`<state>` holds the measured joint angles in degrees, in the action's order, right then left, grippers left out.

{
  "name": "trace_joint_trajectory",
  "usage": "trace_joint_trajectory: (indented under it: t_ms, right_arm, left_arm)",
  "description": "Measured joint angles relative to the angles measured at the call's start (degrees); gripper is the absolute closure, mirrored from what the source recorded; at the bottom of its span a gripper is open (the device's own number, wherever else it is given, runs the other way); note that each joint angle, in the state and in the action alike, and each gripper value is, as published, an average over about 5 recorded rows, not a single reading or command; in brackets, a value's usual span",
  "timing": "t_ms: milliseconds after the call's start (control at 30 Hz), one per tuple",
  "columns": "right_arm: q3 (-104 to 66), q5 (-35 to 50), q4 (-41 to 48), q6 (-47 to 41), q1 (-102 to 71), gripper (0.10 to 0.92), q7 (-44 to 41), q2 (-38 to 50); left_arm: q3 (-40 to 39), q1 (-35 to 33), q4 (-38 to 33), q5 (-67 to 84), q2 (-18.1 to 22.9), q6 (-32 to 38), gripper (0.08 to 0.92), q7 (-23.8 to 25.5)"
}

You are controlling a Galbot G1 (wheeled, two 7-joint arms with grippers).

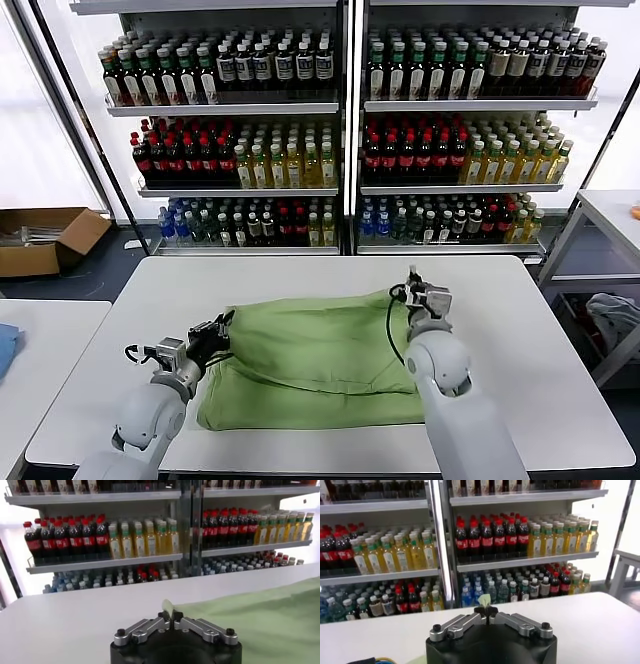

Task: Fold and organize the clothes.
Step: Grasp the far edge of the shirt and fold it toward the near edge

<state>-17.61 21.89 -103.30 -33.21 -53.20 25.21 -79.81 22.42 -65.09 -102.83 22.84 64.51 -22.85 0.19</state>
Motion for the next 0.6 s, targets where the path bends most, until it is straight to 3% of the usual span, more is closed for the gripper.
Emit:
trace_joint_trajectory:
  t_ms: [600]
  right_arm:
    - [-6.1,0.9,-14.1,0.8,-18.9,0.919,0.6,1.9]
  left_arm:
    - [2.4,-7.8,-5.6,-3.4,0.9,2.4,0.904,0.9]
